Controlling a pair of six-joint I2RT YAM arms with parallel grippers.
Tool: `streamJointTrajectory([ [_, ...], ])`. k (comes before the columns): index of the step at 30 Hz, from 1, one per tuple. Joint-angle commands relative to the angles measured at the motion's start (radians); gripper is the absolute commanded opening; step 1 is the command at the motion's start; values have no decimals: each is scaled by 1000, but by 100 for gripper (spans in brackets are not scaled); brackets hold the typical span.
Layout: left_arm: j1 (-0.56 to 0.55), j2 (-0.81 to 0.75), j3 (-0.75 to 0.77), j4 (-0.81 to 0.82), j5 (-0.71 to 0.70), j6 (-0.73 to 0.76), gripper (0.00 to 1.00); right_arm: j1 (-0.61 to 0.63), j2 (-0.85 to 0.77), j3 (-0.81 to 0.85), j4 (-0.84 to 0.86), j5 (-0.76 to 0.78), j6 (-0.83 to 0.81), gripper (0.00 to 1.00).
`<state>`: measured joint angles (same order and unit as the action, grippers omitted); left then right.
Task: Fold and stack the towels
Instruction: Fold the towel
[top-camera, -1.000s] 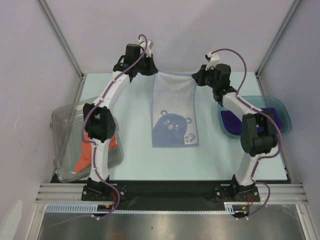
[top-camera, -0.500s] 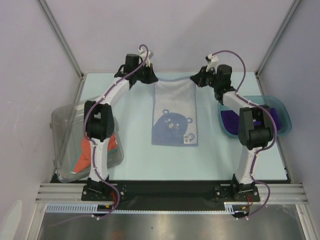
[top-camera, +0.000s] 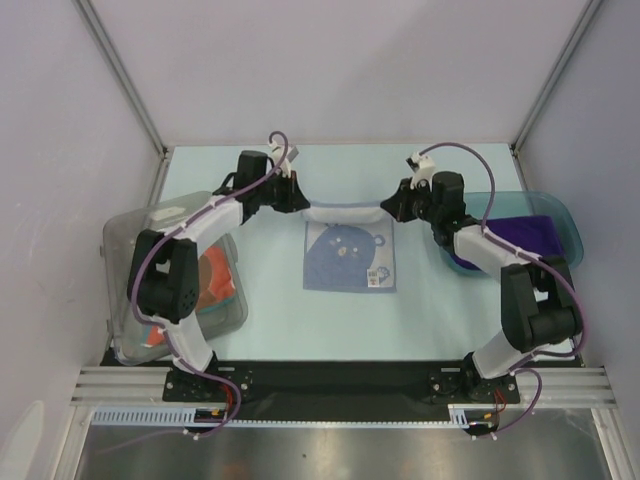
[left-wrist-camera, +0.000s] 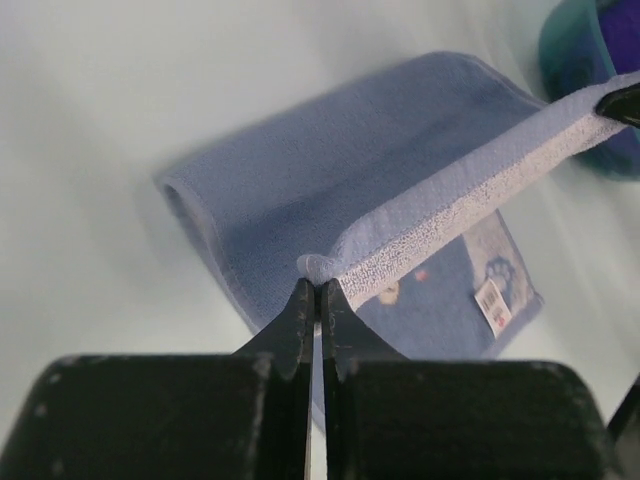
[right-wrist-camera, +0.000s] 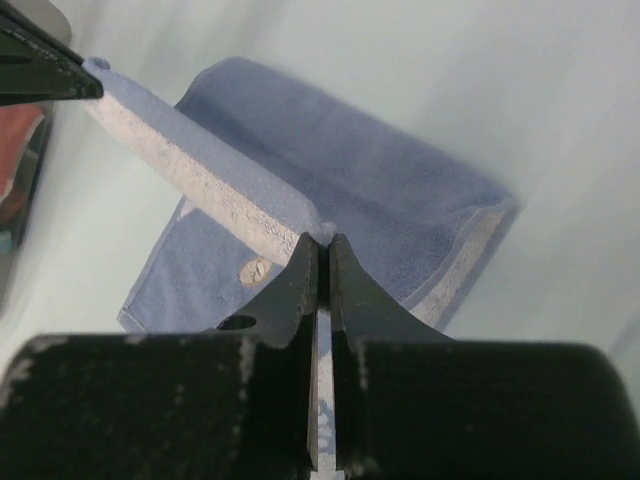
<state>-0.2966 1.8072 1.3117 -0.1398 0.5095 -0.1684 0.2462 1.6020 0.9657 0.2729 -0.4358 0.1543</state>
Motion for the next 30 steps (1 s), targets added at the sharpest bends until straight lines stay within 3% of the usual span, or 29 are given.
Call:
streamJointTrajectory([
  [1, -38, -97, -78, 51, 31, -17, 0, 10, -77, -74, -6, 45, 16, 0],
  [12, -102, -167, -242, 31, -26, -19, 0, 53, -178, -274, -8, 72, 67, 0],
  [19, -125, -186, -282, 8, -91, -16, 0, 71, -206, -323, -28, 80, 68, 5],
  [22, -141, -184, -287, -12, -106, -23, 1, 74, -208, -340, -37, 85, 79, 11],
  [23, -144, -184, -298, -21, -117, -26, 9, 74, -208, -343, -46, 82, 82, 14],
  [25, -160, -190, -308, -29, -153, -34, 14, 85, -217, -360, -55, 81, 86, 22],
  [29, -188, -229, -341, -53, -186, -74, 23, 119, -261, -375, -107, 95, 102, 27],
  [30, -193, -238, -339, -70, -213, -75, 33, 120, -270, -378, -132, 101, 106, 28],
])
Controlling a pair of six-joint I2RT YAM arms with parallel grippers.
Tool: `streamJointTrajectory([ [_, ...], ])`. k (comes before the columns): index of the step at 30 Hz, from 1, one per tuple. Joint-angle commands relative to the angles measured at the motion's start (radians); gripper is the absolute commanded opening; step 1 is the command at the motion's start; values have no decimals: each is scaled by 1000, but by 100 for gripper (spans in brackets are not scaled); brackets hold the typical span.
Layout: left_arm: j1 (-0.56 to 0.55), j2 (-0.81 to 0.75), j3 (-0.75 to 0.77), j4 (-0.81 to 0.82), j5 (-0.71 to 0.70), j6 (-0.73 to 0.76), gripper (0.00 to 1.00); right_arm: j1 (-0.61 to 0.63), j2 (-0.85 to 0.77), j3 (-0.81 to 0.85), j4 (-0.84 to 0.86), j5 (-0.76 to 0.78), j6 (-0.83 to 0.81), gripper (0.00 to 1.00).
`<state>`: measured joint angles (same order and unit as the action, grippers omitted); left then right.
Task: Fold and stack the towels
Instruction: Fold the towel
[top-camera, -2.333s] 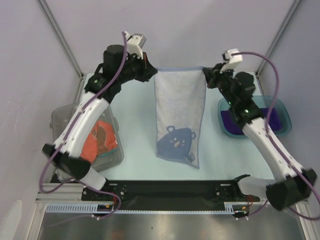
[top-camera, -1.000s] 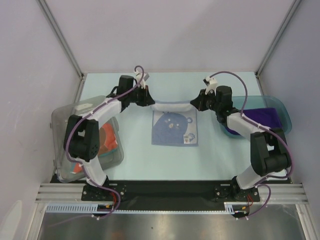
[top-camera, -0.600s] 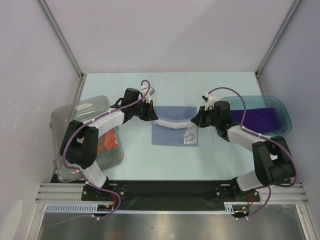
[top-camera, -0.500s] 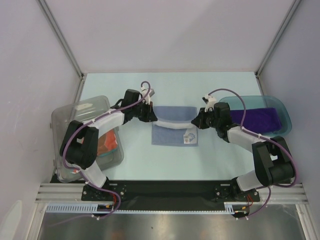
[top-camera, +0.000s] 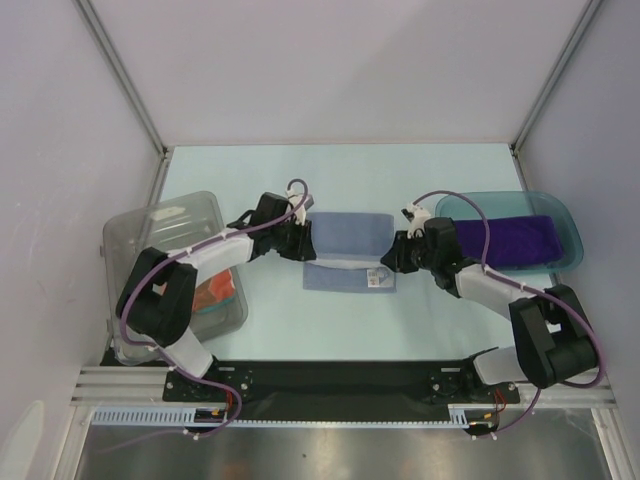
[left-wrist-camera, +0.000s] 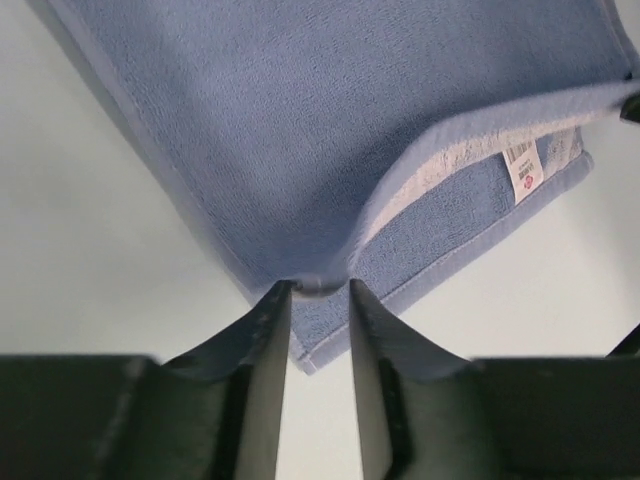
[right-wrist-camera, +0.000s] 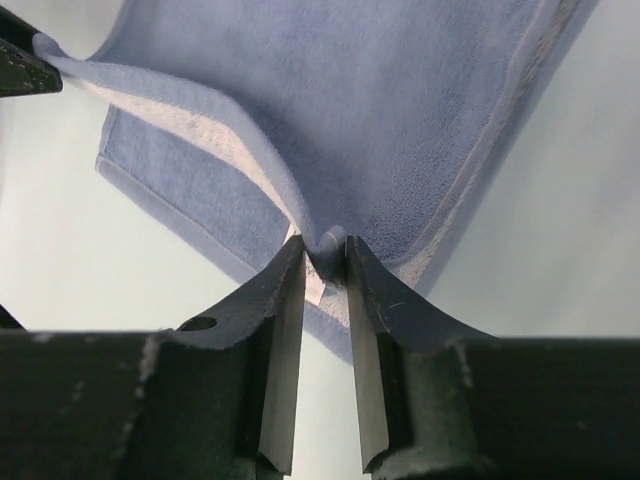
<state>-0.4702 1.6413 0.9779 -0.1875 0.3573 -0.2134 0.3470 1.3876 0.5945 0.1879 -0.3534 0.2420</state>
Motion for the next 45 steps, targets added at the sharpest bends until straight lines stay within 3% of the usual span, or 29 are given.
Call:
streamJointTrajectory([
  [1, -21, -92, -5, -56, -84, -30, 37, 21, -67, -9, -57, 14, 22, 30],
  [5, -21, -152, 5, -108, -156, -44, 44, 27, -102, 22, -154, 50, 37, 41],
  [8, -22, -193, 5, -112, -149, -67, 48, 33, -137, 54, -224, 86, 71, 45],
  [12, -21, -164, 22, -128, -129, -112, 48, 43, -141, 83, -254, 139, 129, 45],
  [18, -38, -104, -11, -129, -122, -165, 47, 52, -9, 146, -387, 240, 259, 42],
  [26, -74, -2, -28, -113, -136, -198, 44, 72, 74, 137, -421, 327, 347, 40],
  [32, -79, 31, -38, -98, -158, -208, 38, 104, 100, 125, -380, 337, 358, 34],
  [39, -79, 35, -22, -128, -181, -205, 24, 113, 102, 134, -398, 353, 358, 23],
  [45, -79, 38, -10, -156, -202, -214, 18, 127, 99, 149, -419, 398, 356, 24],
])
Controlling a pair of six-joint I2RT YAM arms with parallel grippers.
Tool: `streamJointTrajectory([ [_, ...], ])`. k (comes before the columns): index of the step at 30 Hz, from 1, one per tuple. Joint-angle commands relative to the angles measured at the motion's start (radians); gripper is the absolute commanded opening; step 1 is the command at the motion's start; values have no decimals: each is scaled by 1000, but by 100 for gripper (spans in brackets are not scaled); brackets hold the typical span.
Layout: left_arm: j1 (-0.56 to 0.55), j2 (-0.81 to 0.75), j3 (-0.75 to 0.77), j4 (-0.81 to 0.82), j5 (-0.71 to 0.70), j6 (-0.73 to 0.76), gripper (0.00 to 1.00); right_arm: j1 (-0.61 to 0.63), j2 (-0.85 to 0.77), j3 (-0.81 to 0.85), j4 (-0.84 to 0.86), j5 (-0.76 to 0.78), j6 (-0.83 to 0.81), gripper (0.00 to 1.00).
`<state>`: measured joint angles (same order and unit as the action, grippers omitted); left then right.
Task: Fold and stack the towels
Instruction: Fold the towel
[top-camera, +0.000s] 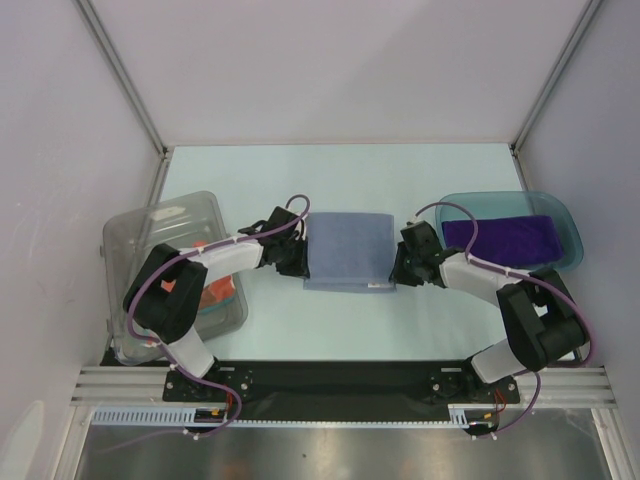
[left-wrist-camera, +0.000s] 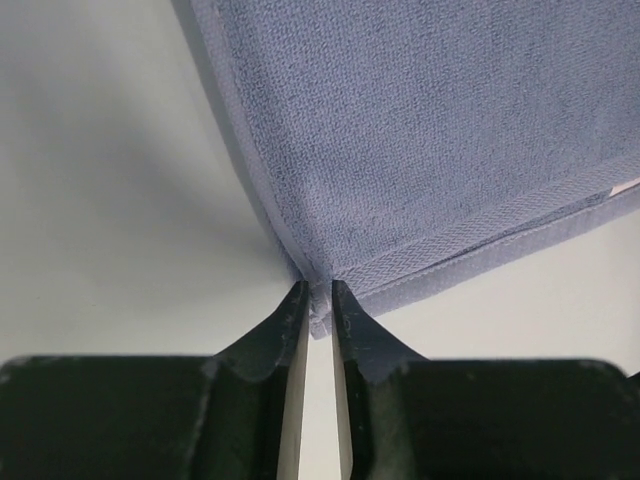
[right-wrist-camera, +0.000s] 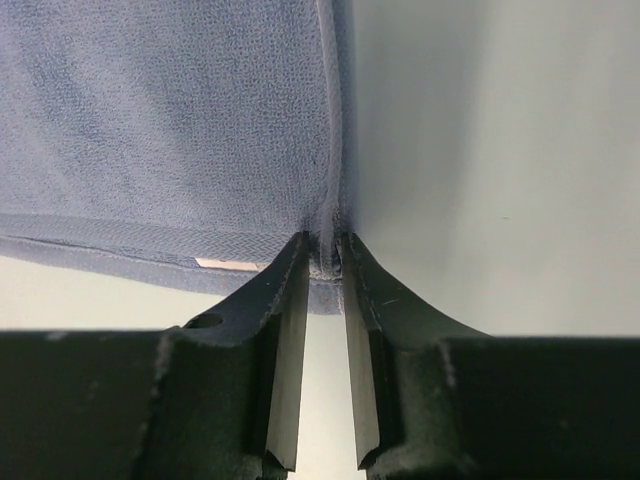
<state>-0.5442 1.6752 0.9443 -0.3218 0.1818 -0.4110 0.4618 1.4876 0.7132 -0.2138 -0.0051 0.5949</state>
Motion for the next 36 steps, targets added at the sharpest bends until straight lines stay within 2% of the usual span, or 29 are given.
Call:
streamJointTrajectory([
  [1, -5, 7, 25, -26, -31, -17, 20, 17, -4, 34, -21, 54, 3, 25],
  [3, -5, 3, 22, -20, -33, -20, 28, 23, -4, 37, -27, 62, 2, 27],
  [8, -7, 14, 13, -7, -28, -26, 30, 28, -4, 37, -24, 63, 6, 27],
  [18, -8, 20, 34, -29, -34, -19, 12, 41, -10, 48, -39, 96, -3, 23],
  [22, -8, 14, 54, -60, -54, -11, 7, 52, -10, 55, -38, 97, -4, 6],
  [25, -11, 11, 67, -79, -65, -9, 6, 58, -10, 66, -44, 102, -4, 5],
  [27, -13, 9, 73, -83, -64, -8, 1, 60, -10, 75, -53, 105, -4, 2],
  [36, -16, 4, 122, -141, -67, 1, 0, 64, -32, 101, -93, 122, -14, 0],
])
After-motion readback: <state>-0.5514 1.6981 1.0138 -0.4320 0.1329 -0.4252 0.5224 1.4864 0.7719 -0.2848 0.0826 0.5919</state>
